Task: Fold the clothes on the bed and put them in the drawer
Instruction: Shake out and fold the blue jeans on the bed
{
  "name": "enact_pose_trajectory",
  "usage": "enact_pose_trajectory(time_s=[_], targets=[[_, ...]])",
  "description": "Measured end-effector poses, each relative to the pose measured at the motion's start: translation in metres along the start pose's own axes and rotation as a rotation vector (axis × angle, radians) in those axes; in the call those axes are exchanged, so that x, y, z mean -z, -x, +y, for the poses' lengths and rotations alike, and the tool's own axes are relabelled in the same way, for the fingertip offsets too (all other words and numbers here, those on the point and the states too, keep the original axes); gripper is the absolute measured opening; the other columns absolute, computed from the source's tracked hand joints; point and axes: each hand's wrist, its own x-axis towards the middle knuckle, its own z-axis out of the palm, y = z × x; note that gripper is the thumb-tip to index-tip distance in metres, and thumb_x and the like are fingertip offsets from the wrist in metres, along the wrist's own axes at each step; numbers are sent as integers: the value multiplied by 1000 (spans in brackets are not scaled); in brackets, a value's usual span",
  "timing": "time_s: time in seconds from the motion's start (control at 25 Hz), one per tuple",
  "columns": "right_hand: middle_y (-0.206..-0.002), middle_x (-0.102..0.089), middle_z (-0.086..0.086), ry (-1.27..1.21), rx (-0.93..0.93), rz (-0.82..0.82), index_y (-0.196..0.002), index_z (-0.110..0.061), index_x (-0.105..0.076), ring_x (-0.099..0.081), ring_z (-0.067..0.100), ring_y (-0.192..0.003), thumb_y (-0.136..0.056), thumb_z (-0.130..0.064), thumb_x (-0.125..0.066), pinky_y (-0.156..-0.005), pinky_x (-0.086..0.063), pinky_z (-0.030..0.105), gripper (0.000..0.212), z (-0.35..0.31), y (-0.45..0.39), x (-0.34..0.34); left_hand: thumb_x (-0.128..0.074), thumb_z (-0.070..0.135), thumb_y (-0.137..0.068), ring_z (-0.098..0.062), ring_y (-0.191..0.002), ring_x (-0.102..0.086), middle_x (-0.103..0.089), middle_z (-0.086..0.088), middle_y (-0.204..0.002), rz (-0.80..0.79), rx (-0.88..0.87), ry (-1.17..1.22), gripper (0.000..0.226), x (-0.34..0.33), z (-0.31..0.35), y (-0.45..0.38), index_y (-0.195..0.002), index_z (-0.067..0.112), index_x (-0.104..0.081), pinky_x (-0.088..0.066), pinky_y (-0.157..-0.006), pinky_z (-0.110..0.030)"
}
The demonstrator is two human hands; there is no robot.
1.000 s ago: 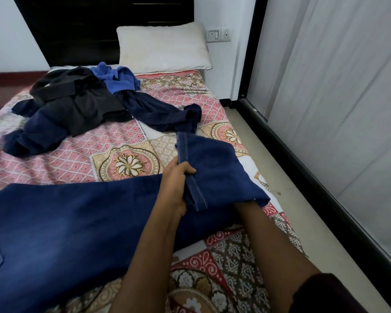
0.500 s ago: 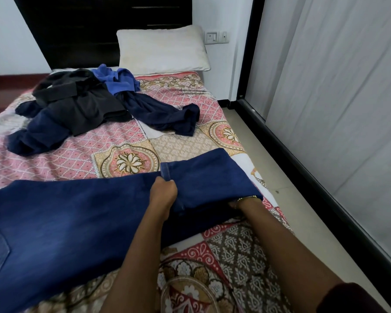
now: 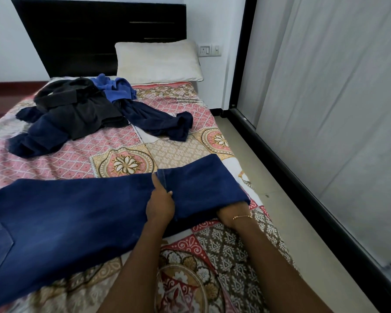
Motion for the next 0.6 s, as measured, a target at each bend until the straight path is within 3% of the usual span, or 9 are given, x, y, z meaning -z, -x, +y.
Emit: enact_pose_trajectory(time_s=[0.08, 0.16, 0.24, 0.32, 0.36, 0.4, 0.48, 0.56, 0.6], targets=[[-144, -39, 8, 1, 2, -46, -136, -12, -40, -39, 24, -129, -95, -23, -41, -103, -31, 27, 42, 5, 2, 2, -43, 18, -99, -38, -112, -50, -36, -19, -139, 13, -101, -106, 67, -1, -1, 4, -151, 18, -1, -43, -88, -45], [-121, -56, 13, -89, -9, -73, -115, -9, -59, -51, 30, -114, -91, -16, -46, -87, -39, 28, 28, 12, 7, 8, -51, 24, -95, -40, -131, -32, -14, -20, -151, 124, -198, -292, 67, 2, 1, 4, -149, 12, -13, -35, -101, -47], [-98, -66, 14, -363, -166, 189, -91, -2, -69, -59, 33, -98, -84, -4, -48, -75, -40, 27, 22, 19, 13, 14, -52, 33, -94, -41, -141, -11, -4, -19, -156, 233, -356, -426, 65, 5, 6, 2, -146, 6, -25, -21, -112, -47], [-99, -65, 19, -657, -458, 569, -91, 1, -69, -59, 35, -96, -85, -5, -52, -76, -41, 28, 19, 23, 18, 20, -38, 45, -97, -37, -144, 4, -1, -14, -158, 107, -422, -530, 66, 1, 7, 0, -148, 9, -20, -6, -116, -47], [-105, -62, 19, -760, -563, 644, -99, 0, -66, -57, 35, -101, -87, -14, -55, -81, -42, 29, 21, 23, 19, 21, -29, 53, -97, -37, -143, 12, 3, -13, -158, -17, -387, -599, 69, -4, 4, -1, -150, 12, -13, 1, -116, -47], [-110, -59, 17, -842, -619, 615, -108, -2, -62, -56, 33, -105, -88, -24, -58, -85, -42, 29, 30, 21, 19, 23, -22, 58, -95, -38, -141, 19, 8, -13, -157, -129, -346, -688, 73, -10, 0, 1, -151, 14, -5, 5, -117, -48], [-113, -58, 9, -944, -630, 407, -122, -5, -53, -56, 29, -108, -84, -36, -65, -89, -42, 29, 50, 19, 12, 25, -16, 63, -92, -42, -137, 26, 16, -16, -156, -218, -302, -794, 78, -16, -5, 1, -150, 15, 3, 9, -116, -50], [-113, -61, 11, -1089, -631, 283, -122, -1, -54, -60, 28, -99, -79, -28, -72, -84, -50, 33, 53, 18, 4, 31, -17, 64, -92, -43, -137, 26, 18, -16, -155, -220, -284, -807, 78, -18, -5, 3, -150, 15, 4, 11, -115, -49], [-107, -64, 13, -1194, -630, 254, -115, 1, -59, -61, 28, -90, -78, -20, -73, -75, -52, 33, 44, 15, 3, 36, -18, 64, -93, -42, -137, 26, 18, -16, -155, -223, -282, -803, 79, -17, -4, 3, -150, 15, 3, 11, -115, -48]])
